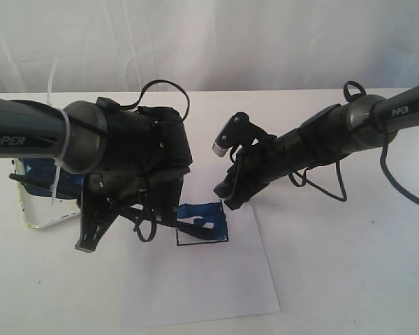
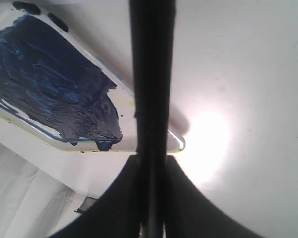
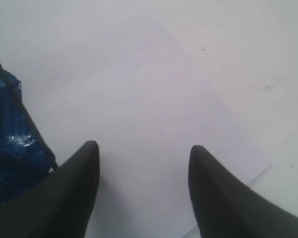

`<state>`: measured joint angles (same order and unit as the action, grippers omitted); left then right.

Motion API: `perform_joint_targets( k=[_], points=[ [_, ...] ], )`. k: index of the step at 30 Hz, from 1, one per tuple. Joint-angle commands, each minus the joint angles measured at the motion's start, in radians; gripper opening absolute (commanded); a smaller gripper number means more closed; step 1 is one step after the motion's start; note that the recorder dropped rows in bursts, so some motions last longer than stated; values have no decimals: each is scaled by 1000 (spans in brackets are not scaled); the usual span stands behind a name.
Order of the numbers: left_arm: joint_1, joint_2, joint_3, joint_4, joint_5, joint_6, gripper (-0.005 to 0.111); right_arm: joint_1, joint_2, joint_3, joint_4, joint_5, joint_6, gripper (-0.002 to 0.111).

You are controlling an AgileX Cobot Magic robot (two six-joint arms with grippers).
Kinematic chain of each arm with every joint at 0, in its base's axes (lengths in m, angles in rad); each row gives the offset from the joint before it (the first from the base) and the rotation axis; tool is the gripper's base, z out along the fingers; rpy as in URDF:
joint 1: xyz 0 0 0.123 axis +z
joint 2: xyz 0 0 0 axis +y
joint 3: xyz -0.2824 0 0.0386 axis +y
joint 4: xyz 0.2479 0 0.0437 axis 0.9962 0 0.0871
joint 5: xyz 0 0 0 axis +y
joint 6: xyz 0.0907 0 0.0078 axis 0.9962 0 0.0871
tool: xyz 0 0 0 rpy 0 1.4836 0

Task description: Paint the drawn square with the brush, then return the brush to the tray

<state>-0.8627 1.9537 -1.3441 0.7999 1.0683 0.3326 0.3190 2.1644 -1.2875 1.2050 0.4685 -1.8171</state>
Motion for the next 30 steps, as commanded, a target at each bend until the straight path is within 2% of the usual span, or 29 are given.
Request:
perform_joint_targets(
  k=[1, 7, 13, 30],
  points=[
    [-7, -11, 4, 40, 75, 7, 0, -1, 14, 4, -33, -28, -6, 51],
    [-9, -11, 4, 51, 78, 7, 0, -1, 14, 4, -33, -28, -6, 51],
    [-58, -11, 4, 53, 53, -12, 0, -1, 14, 4, -33, -30, -6, 51],
    [-58, -11, 4, 78, 78, -21, 0, -1, 14, 4, -31, -65, -6, 51]
  ],
)
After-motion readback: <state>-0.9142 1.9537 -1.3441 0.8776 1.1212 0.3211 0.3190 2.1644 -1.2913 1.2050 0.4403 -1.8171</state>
